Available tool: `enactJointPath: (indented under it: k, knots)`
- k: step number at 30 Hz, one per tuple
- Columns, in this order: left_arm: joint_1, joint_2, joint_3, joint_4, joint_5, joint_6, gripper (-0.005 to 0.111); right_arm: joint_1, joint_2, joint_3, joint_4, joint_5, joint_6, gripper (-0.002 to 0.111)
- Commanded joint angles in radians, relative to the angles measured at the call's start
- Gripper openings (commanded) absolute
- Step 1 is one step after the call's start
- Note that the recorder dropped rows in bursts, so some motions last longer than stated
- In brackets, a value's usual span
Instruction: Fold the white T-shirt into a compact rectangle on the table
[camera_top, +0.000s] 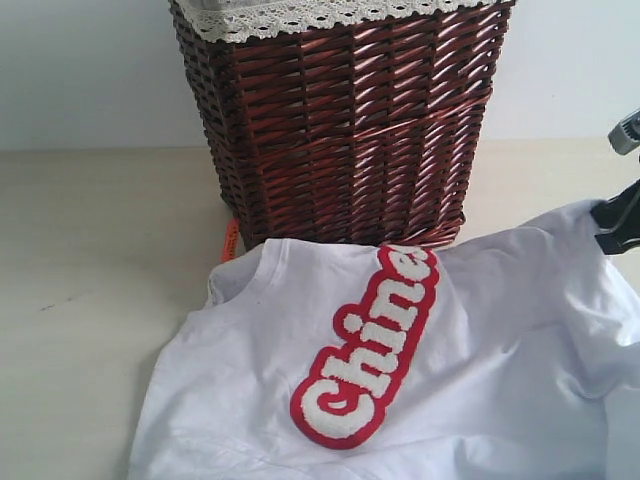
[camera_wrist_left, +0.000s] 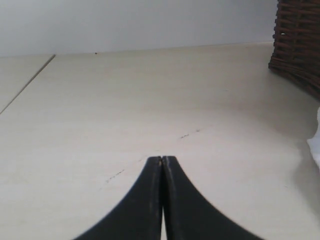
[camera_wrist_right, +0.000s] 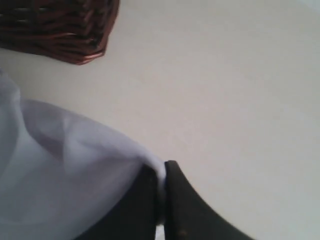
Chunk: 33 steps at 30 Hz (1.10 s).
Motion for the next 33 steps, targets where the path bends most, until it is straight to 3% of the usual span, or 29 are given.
enactJointPath:
  k: [1,6,11,15,18,26,33]
  knots:
    - [0.000,-0.005,0.000,-0.003,-0.008,0.000,0.000,-0.001,-0.004,-0.005,-0.043,-0.057,-0.007,0.010]
    - [0.000,-0.005,0.000,-0.003,-0.008,0.000,0.000,-0.001,0.004,-0.005,-0.101,-0.050,0.027,0.045]
    - [0.000,-0.005,0.000,-0.003,-0.008,0.000,0.000,-0.001,-0.102,-0.005,-0.050,0.003,0.030,0.049]
    - [0.000,-0.005,0.000,-0.003,-0.008,0.000,0.000,0.010,-0.194,-0.005,0.053,0.299,0.080,0.044]
    - [0.000,-0.005,0.000,-0.003,-0.008,0.000,0.000,0.091,-0.145,-0.005,0.002,0.435,0.088,0.032]
    - [0.000,-0.005,0.000,-0.003,-0.008,0.000,0.000,0.355,0.177,-0.005,-0.195,0.235,0.327,0.000]
    - [0.000,-0.005,0.000,-0.003,-0.008,0.000,0.000,0.578,0.228,-0.010,-0.240,0.245,0.485,0.000]
